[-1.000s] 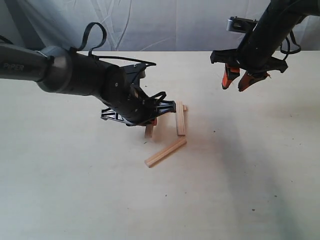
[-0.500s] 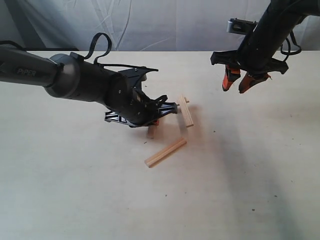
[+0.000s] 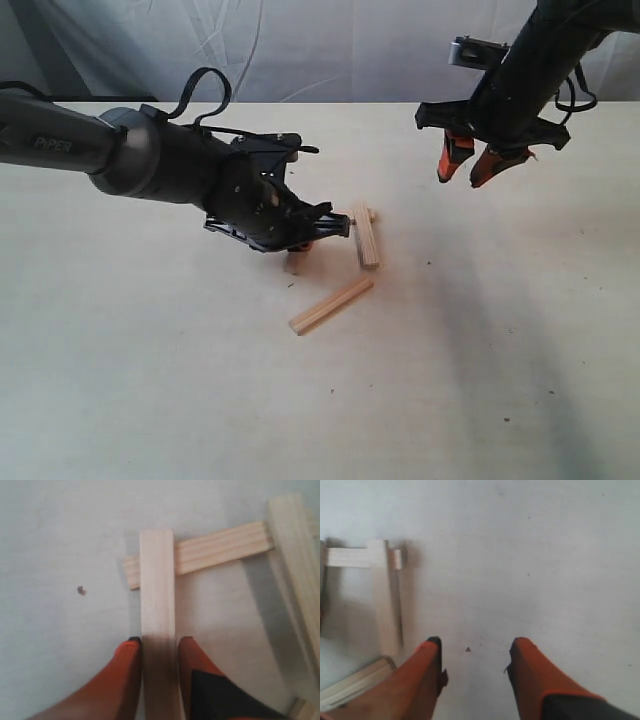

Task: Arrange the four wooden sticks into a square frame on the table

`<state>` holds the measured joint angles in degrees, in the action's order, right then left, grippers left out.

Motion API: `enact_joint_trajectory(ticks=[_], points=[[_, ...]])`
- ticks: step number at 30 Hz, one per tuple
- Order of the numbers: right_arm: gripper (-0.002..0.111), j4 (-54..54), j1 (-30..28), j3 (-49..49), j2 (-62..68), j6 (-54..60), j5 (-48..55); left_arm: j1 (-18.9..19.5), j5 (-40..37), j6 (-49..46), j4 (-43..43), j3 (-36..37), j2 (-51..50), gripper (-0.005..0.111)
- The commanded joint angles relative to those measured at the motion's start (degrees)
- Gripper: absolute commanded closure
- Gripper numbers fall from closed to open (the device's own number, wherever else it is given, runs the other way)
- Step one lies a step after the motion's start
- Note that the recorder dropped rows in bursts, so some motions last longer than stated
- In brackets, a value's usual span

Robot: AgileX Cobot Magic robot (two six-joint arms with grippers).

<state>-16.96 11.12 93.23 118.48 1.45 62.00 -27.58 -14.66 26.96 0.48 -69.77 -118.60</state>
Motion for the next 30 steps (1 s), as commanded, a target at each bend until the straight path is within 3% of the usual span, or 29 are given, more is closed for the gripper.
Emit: enact_joint_trajectory(ticks=[1,10,12,15,22,26,30], points=[[0.065,-0.6,2.1,-0.4,-0.5,0.3,-2.3,0.1,0.6,0.2,3.0,0.1,-0.1,0.068],[0.065,-2.2,3.0,-0.7,-1.0,6.2,-0.5,1.1,-3.4,0.2,3.3,0.1,5.9,0.065],[0.065,-2.6,3.2,-0.7,-2.1,14.1,3.3,4.3,-7.9,0.1,5.2,0.1,10.3,0.065],[0.065,-8.9,6.7,-5.9,-4.1,36.7,6.5,10.6,-17.2,-0.2,7.1,0.2,14.8,0.065],[0.065,-6.9,20.0,-15.3,-4.6,75.8,-2.7,12.2,-17.3,-5.0,7.1,4.6,16.4,0.065],[0.065,-6.0,23.3,-15.4,-2.6,81.5,-10.8,12.7,-16.7,-5.1,6.9,4.7,16.4,0.065],[0.065,-6.0,23.7,-15.4,0.4,83.1,-12.2,12.7,-16.4,-5.1,6.9,4.7,16.4,0.065]])
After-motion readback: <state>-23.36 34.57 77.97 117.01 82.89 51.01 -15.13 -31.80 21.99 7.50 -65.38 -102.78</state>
